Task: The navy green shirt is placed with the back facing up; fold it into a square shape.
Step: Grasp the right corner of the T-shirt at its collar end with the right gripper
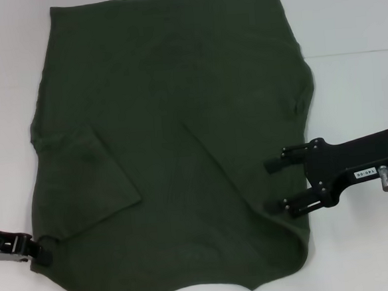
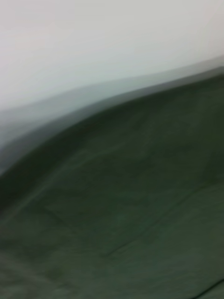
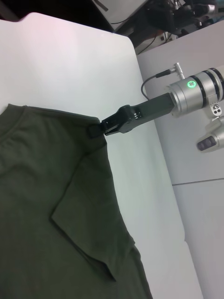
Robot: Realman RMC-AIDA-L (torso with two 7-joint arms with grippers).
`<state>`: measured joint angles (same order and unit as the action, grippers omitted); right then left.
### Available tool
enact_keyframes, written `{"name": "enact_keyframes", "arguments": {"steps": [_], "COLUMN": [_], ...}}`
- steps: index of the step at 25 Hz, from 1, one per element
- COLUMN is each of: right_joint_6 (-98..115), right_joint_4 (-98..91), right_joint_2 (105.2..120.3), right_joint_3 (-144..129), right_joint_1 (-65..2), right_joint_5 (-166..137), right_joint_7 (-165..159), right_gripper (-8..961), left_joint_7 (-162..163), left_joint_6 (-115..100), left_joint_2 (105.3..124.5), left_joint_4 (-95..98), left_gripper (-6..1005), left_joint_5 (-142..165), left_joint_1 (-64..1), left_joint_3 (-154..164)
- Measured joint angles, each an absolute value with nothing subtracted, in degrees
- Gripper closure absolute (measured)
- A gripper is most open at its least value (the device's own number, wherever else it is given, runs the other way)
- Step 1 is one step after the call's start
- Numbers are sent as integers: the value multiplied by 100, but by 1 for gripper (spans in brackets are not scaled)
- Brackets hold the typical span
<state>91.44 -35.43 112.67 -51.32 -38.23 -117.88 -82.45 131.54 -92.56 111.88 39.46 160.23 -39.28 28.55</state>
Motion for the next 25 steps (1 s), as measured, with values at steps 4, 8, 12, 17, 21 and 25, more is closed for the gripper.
{"name": "enact_keyframes", "arguments": {"steps": [4,8,12,17,21,25], "right_joint_6": [9166,9185,9195,9182,9082,8847], "right_joint_4": [-3572,-3713,-3843,-3961,-4011,-4061], "right_joint_2": [11270,11262,11244,11323,11451,11609], "right_joint_3": [-5118,-5168,-5216,-5236,-5241,-5265], "right_joint_1": [-3840,-3924,-4015,-4185,-4292,-4357], "right_joint_5": [-11786,-11818,-12034,-12588,-12979,-13292], "right_joint_7": [-8404,-8814,-9210,-9309,-9188,-9013], "right_gripper": [59,59,59,59,59,59], "left_joint_7": [13140,13133,13126,13140,13213,13291], "left_joint_6": [-9276,-9297,-9296,-9283,-9267,-9273], "left_joint_2": [11188,11182,11174,11175,11184,11186], "left_joint_4": [3946,3946,3946,3946,3912,3905], "left_gripper": [960,960,960,960,960,960], "left_joint_5": [16023,16023,16023,16013,16010,16010], "left_joint_1": [-3947,-3965,-3985,-4005,-4018,-4018], "left_joint_3": [2857,2857,2857,2934,2942,2934]}}
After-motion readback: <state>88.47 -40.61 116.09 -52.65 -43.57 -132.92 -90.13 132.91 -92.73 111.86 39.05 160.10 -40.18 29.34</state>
